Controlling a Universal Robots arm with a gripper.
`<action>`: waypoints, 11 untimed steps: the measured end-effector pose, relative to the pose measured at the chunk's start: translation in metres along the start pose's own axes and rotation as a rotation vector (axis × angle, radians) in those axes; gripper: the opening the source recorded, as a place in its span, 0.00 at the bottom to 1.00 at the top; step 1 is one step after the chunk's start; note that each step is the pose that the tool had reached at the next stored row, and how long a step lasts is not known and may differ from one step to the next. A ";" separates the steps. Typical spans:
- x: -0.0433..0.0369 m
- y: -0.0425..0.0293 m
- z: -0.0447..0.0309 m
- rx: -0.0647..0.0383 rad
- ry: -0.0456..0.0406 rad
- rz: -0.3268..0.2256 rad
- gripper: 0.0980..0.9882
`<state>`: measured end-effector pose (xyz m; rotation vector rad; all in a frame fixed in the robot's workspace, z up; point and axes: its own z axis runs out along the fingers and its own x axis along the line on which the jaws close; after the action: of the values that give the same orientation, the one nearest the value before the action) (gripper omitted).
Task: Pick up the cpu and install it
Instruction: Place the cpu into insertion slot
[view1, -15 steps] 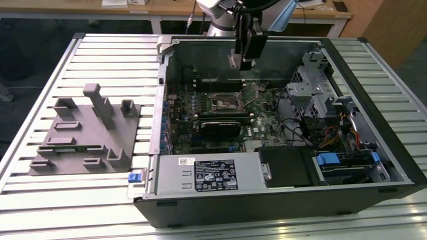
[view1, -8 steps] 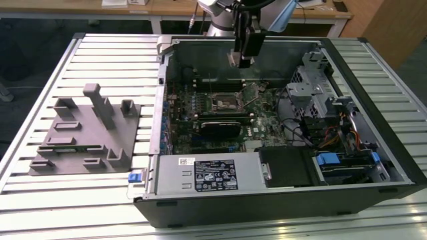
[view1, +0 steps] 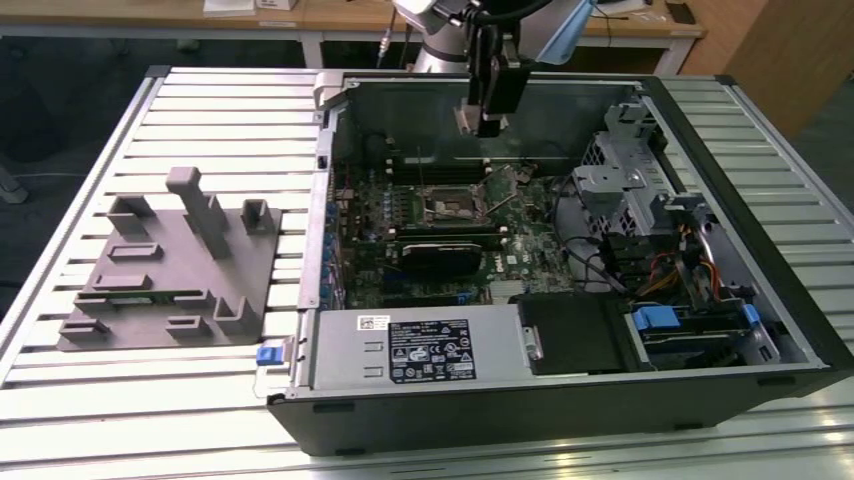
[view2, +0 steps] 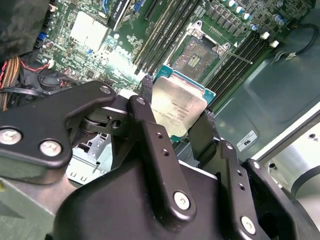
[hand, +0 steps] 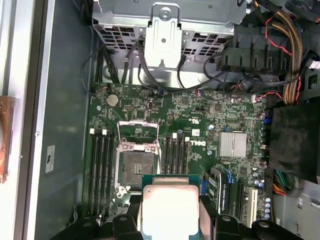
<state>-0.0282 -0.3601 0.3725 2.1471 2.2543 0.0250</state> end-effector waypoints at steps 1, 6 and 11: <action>0.0000 0.0000 0.0003 0.000 0.0001 0.000 0.50; 0.0000 -0.0003 0.0014 0.000 0.0000 0.000 0.50; 0.0002 -0.0004 0.0026 0.000 0.0003 0.000 0.50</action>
<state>-0.0285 -0.3600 0.3699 2.1473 2.2543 0.0254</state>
